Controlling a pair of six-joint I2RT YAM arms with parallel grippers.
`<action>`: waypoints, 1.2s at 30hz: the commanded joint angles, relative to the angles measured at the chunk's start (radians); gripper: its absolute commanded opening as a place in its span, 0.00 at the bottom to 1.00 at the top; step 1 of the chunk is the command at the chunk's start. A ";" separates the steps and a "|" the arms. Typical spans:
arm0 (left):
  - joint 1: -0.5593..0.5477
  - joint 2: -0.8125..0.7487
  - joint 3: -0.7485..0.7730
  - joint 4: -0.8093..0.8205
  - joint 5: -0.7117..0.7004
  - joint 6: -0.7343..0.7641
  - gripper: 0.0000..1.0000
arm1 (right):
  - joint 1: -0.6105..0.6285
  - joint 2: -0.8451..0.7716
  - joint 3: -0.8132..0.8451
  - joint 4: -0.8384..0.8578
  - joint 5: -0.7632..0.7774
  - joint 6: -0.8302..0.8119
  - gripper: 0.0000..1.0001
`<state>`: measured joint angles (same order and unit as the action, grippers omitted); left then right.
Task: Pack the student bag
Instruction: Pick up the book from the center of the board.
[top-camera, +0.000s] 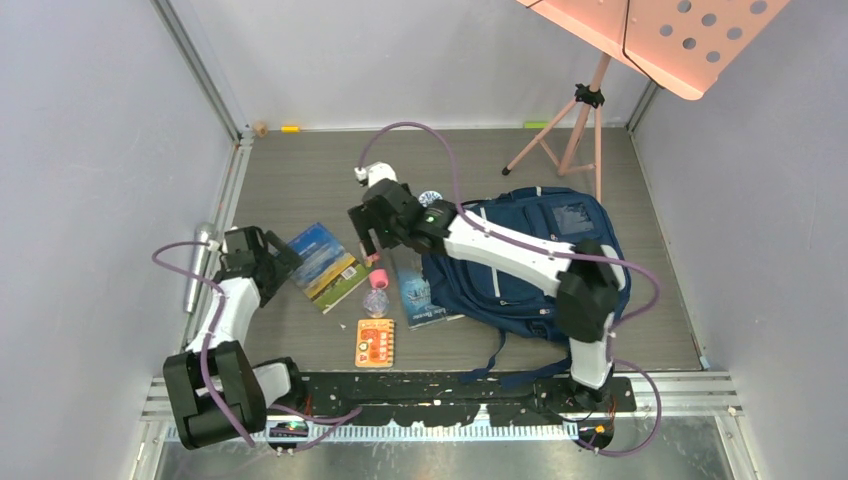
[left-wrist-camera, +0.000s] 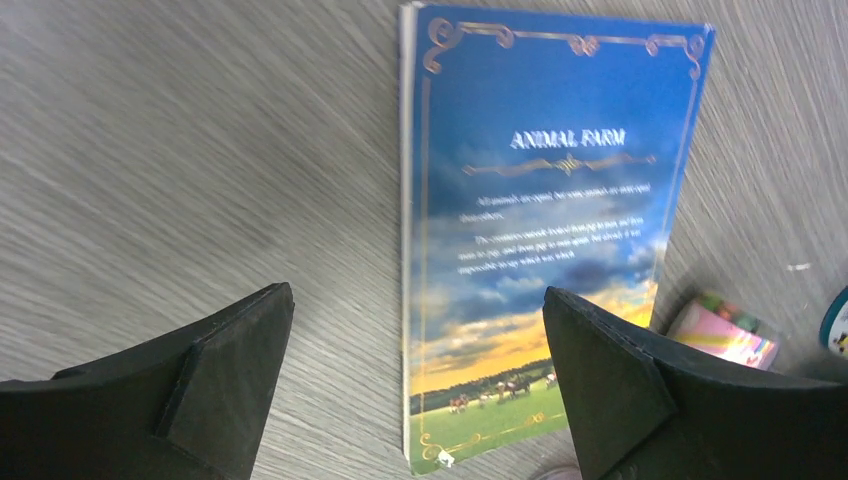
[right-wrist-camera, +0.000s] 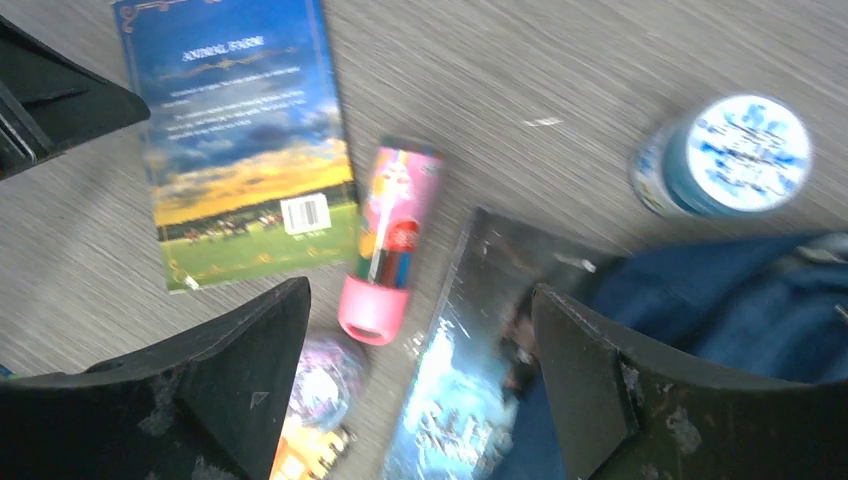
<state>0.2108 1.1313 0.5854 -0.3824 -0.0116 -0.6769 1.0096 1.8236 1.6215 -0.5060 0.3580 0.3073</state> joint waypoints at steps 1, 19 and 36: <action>0.075 0.008 0.002 -0.001 0.080 0.007 1.00 | -0.016 0.183 0.208 -0.038 -0.217 -0.043 0.86; 0.089 0.262 0.012 0.140 0.289 -0.036 0.86 | -0.072 0.774 0.897 -0.181 -0.526 -0.040 0.82; 0.058 0.303 -0.018 0.177 0.321 -0.048 0.82 | -0.082 0.889 0.891 -0.162 -0.768 0.091 0.52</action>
<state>0.2928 1.3739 0.6205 -0.1959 0.2798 -0.7082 0.9142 2.6904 2.5156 -0.6807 -0.2493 0.3176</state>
